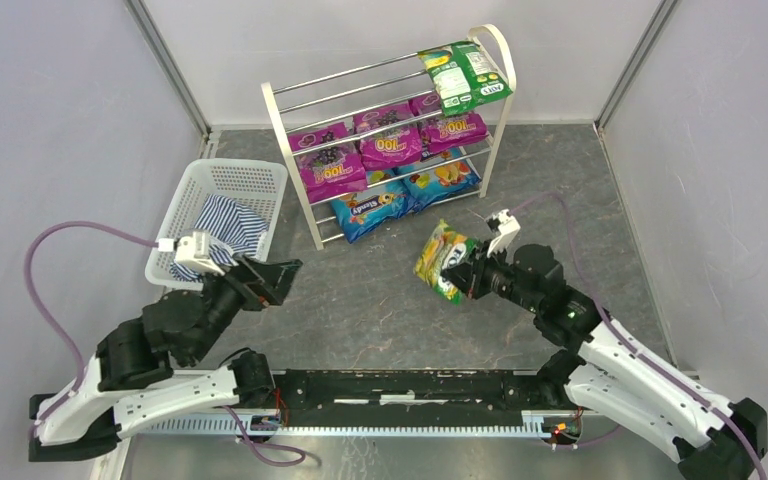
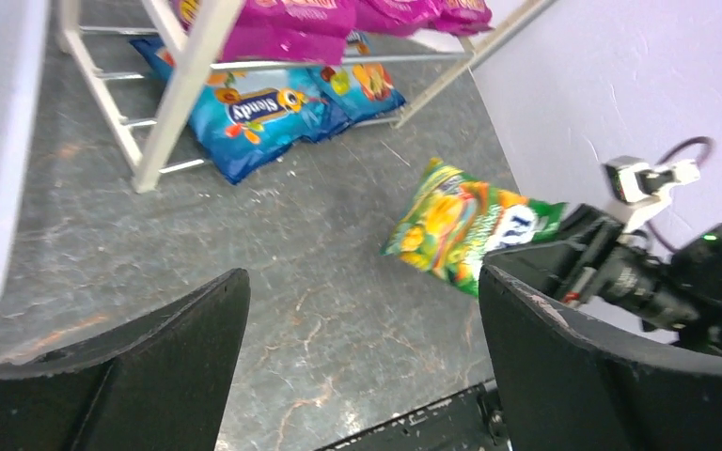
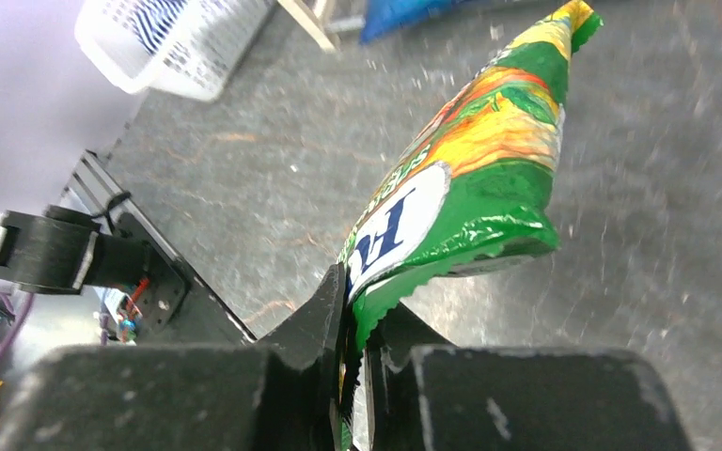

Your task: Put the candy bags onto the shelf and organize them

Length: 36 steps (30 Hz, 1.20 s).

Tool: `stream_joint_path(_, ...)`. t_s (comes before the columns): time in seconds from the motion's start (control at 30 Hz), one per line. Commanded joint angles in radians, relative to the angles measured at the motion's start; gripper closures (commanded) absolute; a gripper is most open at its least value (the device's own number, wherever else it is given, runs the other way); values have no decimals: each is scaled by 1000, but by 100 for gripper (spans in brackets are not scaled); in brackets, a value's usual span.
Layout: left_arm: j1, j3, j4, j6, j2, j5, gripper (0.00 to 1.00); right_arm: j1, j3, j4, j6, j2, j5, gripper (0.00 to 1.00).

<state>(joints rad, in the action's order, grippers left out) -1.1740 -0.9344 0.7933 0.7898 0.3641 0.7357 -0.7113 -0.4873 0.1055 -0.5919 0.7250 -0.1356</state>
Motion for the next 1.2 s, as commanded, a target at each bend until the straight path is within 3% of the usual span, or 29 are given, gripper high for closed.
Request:
stream_joint_path(0.0, -3, -26, 68, -73, -66, 108, 2, 0, -208, 33, 115, -14, 4, 94)
stream_joint_path(0.4, -3, 51, 78, -64, -180, 143, 0, 0, -738, -98, 51, 187, -18, 94)
stream_joint_path(0.83, -5, 65, 70, -75, -174, 140, 0, 0, -976, -428, -232, 537, 129, 94)
stream_joint_path(1.17, -5, 68, 69, -75, -199, 137, 0, 1, -1109, -485, -372, 741, 317, 94)
